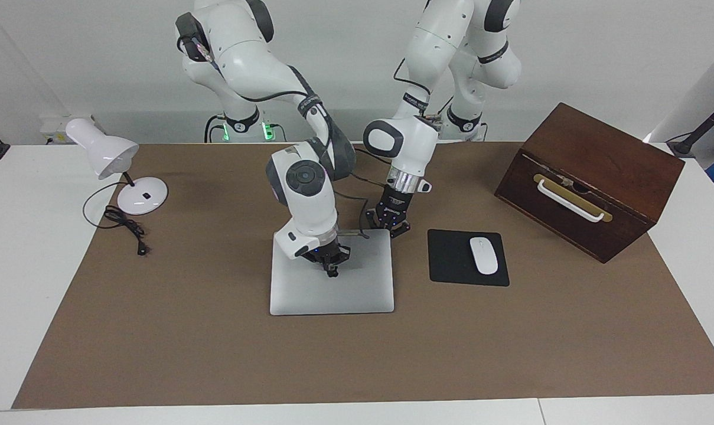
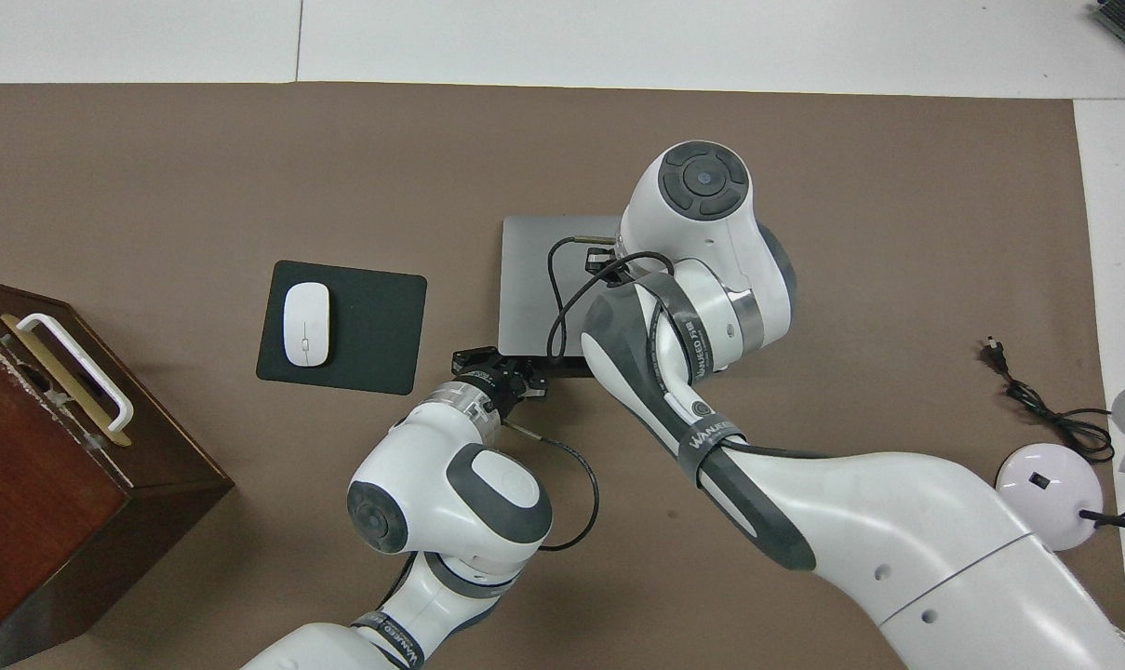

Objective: Close laptop with both arms

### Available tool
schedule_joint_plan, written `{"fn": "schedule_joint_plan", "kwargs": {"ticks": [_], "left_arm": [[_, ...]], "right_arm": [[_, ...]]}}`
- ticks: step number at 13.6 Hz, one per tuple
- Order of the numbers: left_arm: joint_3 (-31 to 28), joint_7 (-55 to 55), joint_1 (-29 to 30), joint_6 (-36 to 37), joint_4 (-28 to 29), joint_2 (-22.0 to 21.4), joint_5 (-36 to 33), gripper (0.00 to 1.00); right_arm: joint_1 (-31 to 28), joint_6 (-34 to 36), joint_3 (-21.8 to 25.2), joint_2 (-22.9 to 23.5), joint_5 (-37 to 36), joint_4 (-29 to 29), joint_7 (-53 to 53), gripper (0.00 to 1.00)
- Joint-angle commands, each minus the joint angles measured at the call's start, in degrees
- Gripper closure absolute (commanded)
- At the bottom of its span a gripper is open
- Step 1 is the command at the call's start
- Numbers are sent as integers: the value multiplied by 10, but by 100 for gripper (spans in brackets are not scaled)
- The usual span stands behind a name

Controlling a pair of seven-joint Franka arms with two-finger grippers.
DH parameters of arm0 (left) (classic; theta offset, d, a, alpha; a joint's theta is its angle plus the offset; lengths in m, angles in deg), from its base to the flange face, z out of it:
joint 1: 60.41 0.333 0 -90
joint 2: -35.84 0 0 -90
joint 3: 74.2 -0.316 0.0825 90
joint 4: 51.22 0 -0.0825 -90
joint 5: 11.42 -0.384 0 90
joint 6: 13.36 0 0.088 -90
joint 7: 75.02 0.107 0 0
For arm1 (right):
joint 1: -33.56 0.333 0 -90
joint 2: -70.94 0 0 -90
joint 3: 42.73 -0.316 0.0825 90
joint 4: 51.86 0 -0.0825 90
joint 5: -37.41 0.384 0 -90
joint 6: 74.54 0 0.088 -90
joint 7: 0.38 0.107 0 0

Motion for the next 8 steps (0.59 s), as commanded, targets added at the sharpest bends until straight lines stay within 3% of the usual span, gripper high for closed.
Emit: {"fn": "schedule_joint_plan", "kwargs": {"ticks": [1,8], "left_arm": [[-6,-3,1,-15,2,25,-9,100],[-6,-3,0,-15,2,25,-9,100]], "right_arm": [[-6,-11,-5,-16,14,25,11,100],[-6,-19,-5,-15,14,29,11,100]]}}
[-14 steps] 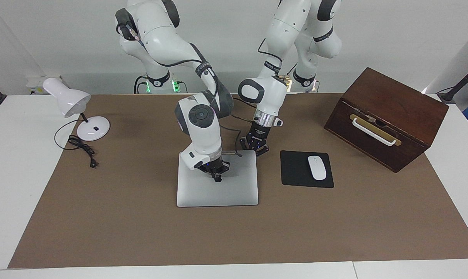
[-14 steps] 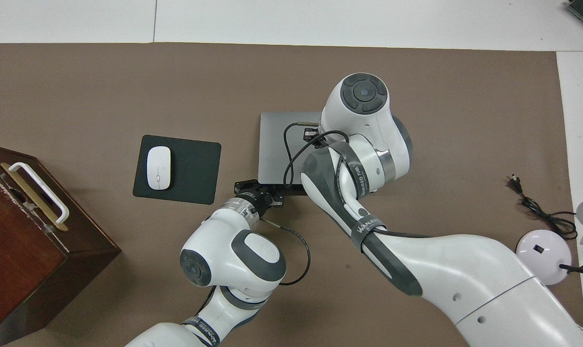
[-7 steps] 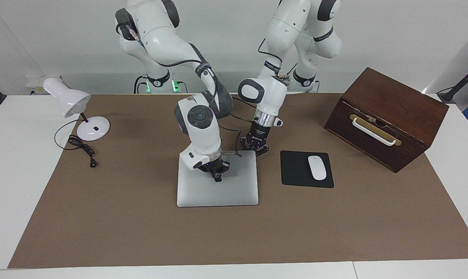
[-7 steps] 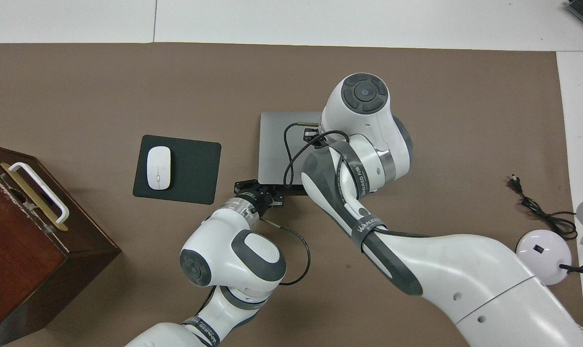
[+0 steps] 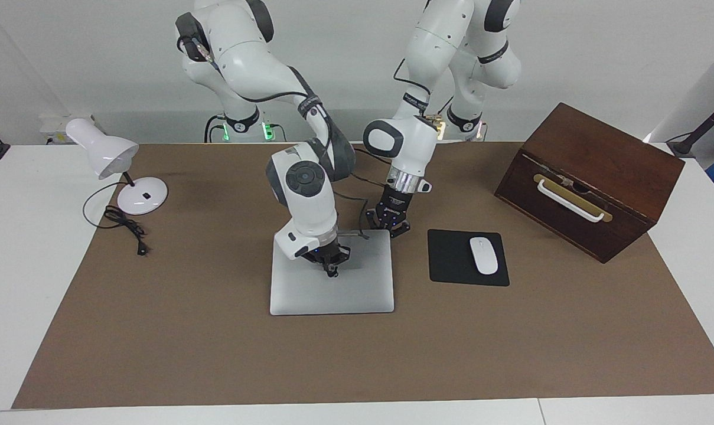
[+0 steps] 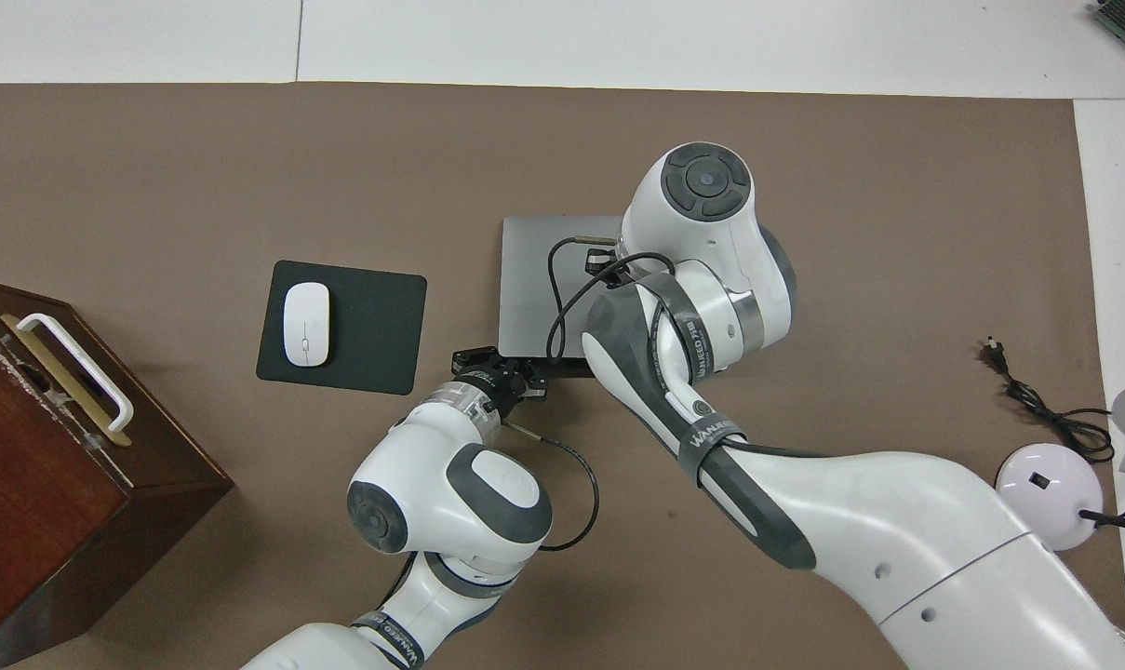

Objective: Close laptop with both arms

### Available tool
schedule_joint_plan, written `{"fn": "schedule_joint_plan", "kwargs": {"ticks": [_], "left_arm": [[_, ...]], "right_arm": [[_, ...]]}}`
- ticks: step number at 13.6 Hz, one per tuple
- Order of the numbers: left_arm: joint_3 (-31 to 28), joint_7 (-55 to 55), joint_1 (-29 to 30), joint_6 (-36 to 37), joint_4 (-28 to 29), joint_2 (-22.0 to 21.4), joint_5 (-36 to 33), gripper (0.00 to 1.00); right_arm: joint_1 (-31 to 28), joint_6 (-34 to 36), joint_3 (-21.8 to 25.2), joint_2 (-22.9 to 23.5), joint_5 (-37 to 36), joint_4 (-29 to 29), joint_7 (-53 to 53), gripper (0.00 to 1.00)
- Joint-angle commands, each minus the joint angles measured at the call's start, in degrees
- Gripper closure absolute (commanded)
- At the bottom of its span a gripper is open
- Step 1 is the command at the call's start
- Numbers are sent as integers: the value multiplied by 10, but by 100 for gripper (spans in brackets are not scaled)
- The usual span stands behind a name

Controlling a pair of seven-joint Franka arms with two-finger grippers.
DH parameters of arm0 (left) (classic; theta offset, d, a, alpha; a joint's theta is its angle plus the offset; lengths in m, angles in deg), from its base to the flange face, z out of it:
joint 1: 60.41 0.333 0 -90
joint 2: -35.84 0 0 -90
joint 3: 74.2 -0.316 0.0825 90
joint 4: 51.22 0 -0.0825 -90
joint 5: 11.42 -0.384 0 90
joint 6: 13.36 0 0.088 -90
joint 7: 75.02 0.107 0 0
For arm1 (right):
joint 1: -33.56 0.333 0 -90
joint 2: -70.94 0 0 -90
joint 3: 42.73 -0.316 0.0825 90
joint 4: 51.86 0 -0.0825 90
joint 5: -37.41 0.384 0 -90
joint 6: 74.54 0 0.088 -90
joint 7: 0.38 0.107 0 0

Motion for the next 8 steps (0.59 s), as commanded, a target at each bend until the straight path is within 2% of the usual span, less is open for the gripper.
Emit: {"fn": "schedule_joint_plan", "kwargs": {"ticks": [1,8], "left_arm": [[-6,-4,1,-15,2,25,-9,100],[-6,-4,1,-15,2,25,-9,100]], "right_arm": [[-6,-14,-5,-15,13,25,11,100],[-5,-17,-4,-16,11,24,11,100]]}}
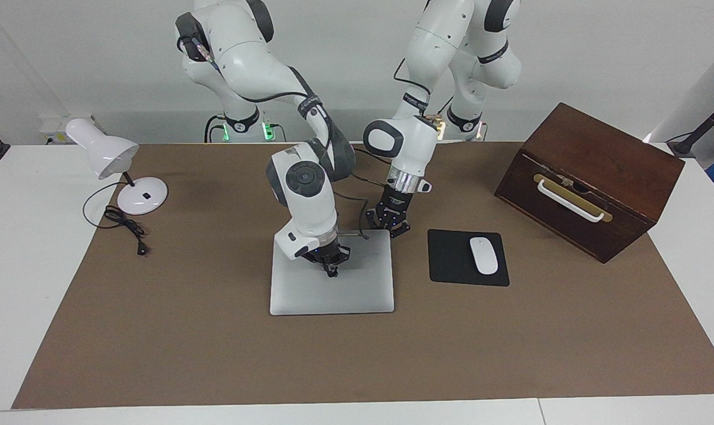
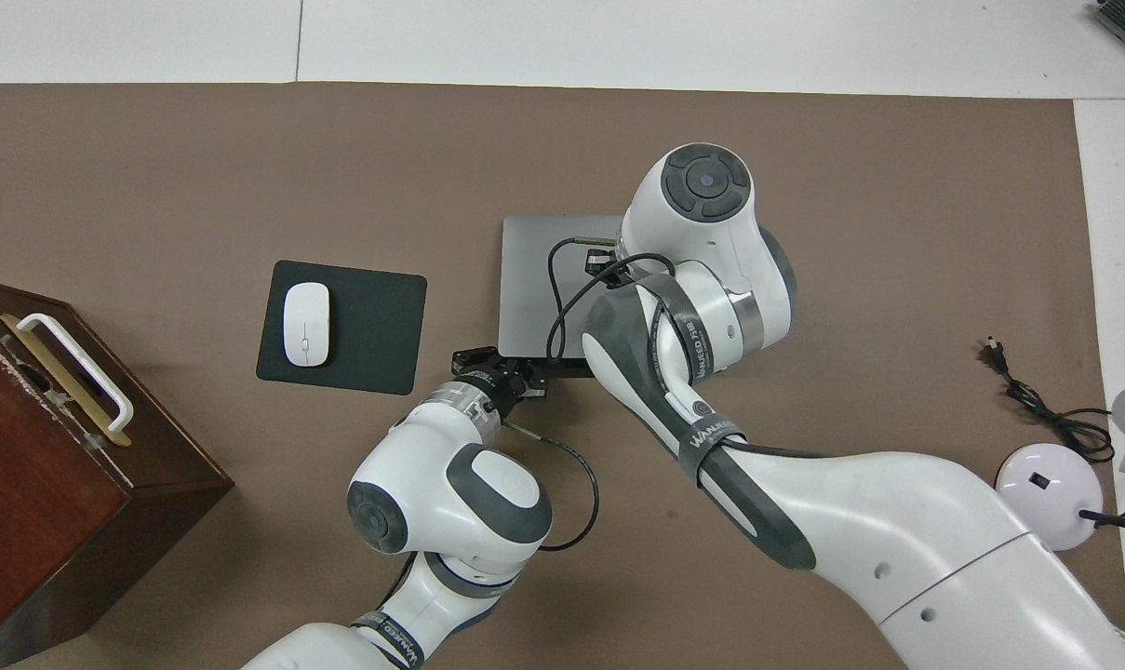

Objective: Close laptop with both arms

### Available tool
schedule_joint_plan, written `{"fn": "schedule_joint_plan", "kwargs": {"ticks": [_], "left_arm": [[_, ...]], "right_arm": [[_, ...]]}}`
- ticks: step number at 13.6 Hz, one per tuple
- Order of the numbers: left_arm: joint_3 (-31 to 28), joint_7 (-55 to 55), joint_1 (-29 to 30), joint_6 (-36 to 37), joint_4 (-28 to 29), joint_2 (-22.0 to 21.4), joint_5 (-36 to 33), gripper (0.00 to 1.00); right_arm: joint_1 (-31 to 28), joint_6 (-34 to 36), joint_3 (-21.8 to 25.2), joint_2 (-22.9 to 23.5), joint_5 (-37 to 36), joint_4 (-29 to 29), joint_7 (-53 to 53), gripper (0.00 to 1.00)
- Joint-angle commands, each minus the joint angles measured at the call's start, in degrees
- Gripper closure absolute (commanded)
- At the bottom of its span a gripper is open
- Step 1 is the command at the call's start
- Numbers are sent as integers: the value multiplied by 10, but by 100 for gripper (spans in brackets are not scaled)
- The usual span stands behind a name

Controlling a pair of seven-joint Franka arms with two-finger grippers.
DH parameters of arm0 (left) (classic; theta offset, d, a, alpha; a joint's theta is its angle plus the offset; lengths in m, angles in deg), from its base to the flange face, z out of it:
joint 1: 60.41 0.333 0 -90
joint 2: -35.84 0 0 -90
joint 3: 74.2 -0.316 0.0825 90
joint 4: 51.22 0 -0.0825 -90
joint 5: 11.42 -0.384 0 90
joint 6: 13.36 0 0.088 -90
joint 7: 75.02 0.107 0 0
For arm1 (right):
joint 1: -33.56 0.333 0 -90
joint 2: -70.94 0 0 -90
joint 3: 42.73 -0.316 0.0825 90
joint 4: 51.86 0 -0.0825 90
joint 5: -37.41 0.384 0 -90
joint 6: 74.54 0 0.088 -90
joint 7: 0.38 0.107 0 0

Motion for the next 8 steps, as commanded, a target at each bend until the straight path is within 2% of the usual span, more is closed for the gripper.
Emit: {"fn": "schedule_joint_plan", "kwargs": {"ticks": [1,8], "left_arm": [[-6,-4,0,-15,2,25,-9,100],[-7,-4,1,-15,2,25,-9,100]], "right_arm": [[-6,-12,-4,-16,10,19,11,100],[-11,-5,0,-42,2,11,7,100]]}}
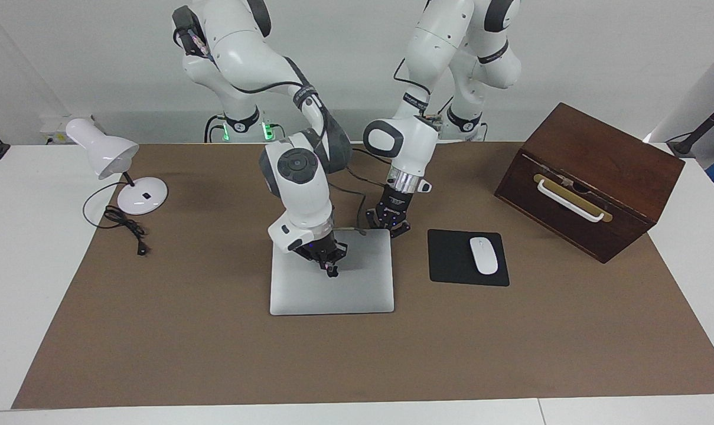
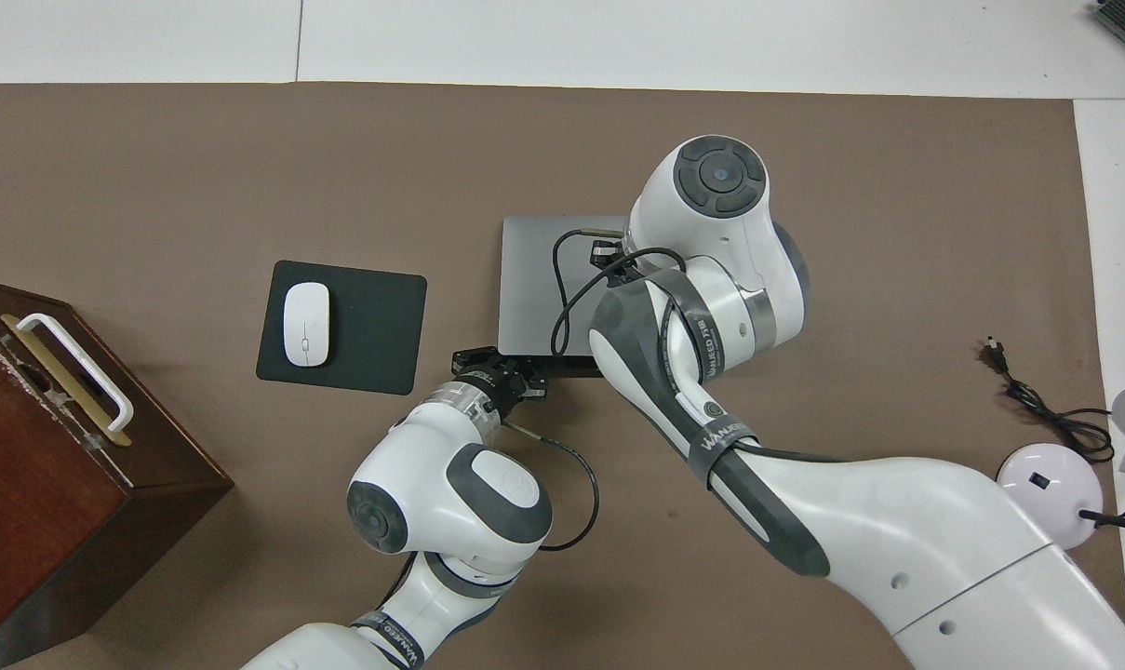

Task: Close laptop with both arms
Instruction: 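Press the lid fully shut with the right gripper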

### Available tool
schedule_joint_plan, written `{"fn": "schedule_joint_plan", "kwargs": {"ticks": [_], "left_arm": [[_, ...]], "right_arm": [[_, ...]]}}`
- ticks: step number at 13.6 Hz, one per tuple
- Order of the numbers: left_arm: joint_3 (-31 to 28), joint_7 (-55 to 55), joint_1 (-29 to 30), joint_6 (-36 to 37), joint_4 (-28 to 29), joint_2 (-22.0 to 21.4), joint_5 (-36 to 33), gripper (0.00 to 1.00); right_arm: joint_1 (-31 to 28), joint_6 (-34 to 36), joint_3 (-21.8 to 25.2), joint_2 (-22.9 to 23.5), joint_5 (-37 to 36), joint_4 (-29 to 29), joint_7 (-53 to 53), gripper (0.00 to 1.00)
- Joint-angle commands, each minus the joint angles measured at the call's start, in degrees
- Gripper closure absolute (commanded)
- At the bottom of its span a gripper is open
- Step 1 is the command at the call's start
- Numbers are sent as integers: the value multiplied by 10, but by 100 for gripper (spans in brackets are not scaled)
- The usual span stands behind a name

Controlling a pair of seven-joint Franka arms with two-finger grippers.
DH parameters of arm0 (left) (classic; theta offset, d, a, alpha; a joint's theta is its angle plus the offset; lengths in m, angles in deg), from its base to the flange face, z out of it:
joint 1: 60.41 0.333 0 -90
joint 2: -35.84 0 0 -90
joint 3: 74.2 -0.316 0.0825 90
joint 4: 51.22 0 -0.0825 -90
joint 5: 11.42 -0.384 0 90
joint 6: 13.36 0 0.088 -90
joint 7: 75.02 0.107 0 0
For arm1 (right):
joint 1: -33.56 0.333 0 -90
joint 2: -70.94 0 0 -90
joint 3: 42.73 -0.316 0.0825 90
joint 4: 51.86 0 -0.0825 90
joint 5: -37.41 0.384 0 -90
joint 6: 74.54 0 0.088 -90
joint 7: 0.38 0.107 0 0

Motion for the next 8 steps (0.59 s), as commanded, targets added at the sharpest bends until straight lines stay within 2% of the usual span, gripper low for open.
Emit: {"fn": "schedule_joint_plan", "kwargs": {"ticks": [1,8], "left_arm": [[-6,-4,1,-15,2,25,-9,100],[-7,-4,-4,-22,2,23,-10,100]], "right_arm": [[-7,-3,-5,-12,3,12,7,100],[-13,2,-4,-28,3,8,7,100]]}}
